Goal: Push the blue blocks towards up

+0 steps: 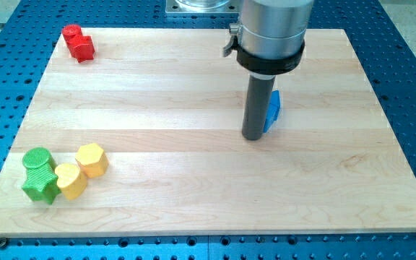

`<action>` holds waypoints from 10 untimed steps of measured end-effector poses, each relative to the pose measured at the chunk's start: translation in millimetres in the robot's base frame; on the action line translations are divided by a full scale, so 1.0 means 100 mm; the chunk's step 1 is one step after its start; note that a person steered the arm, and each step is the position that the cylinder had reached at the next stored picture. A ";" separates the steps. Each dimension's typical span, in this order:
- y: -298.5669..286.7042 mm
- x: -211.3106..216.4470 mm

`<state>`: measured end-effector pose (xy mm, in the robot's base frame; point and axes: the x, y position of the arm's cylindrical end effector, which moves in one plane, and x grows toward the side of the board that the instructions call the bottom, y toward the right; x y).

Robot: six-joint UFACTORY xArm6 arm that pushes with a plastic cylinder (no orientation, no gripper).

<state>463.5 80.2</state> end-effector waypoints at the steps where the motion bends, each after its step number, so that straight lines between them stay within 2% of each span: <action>1: 0.17 -0.37; 2: 0.38 -0.43; 4: 1.29 -0.40; 5: 1.43 -0.47; 6: 1.42 -0.47; 8: 0.70 -0.38; 10: 0.71 -0.42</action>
